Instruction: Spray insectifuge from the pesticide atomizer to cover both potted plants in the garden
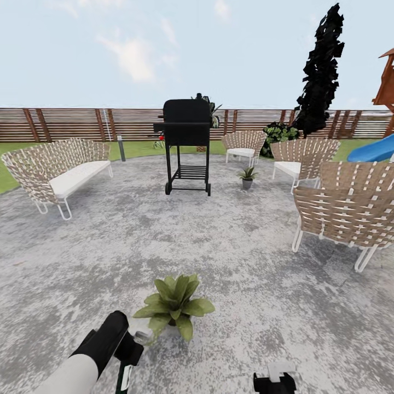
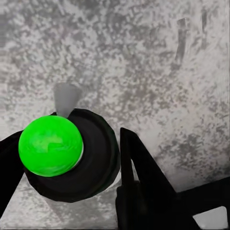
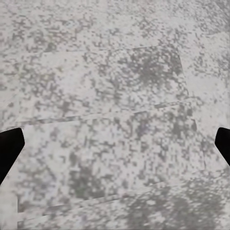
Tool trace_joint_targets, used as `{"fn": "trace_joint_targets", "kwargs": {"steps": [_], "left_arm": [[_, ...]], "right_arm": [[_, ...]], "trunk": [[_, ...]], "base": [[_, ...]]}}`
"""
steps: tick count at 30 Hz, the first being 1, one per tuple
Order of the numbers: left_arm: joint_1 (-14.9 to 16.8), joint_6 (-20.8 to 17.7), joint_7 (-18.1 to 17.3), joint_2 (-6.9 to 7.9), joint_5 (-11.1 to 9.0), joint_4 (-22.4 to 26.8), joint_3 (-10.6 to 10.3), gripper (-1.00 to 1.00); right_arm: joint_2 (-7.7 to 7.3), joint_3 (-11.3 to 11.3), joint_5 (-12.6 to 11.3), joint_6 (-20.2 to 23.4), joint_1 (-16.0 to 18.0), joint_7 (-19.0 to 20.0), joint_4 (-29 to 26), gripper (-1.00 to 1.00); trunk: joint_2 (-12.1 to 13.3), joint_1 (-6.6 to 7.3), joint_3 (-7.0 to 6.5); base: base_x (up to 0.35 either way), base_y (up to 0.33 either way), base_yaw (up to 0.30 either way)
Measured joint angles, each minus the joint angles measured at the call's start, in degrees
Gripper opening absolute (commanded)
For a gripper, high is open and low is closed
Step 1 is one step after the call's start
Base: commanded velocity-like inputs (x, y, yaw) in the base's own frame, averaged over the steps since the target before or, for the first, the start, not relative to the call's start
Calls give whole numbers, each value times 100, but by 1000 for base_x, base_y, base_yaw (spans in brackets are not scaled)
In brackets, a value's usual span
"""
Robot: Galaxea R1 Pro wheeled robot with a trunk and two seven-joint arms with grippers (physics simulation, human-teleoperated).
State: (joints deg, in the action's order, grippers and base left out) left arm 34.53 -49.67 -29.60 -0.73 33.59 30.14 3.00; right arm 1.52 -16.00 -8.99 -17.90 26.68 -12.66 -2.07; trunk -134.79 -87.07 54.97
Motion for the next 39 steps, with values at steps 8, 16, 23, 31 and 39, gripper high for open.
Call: {"fn": "trace_joint_targets", "kwargs": {"steps": [8,16,23,31,39], "left_arm": [[106,-32,62,-435,27,93,-8,-100],[32,-30,545,-314,-13,80,20,-100],[193,-643,396,-329,-58,81,-6,-100],[294,-772,-400,-126,52,83,-84,-100],[955,-816,-797,-16,-9,-11,-195,-100]], "right_arm": [[-22,8,8,-123,-172,5,17,100],[-15,4,6,-472,-245,6,13,100],[-5,-13,14,-469,-246,21,-8,100],[-7,-12,33,-467,-246,17,-11,100],[-22,-8,35,-467,-246,12,-7,100]], "trunk": [[0,0,0],[0,0,0],[0,0,0],[0,0,0],[0,0,0]], "base": [[0,0,0],[0,0,0],[0,0,0],[0,0,0],[0,0,0]]}}
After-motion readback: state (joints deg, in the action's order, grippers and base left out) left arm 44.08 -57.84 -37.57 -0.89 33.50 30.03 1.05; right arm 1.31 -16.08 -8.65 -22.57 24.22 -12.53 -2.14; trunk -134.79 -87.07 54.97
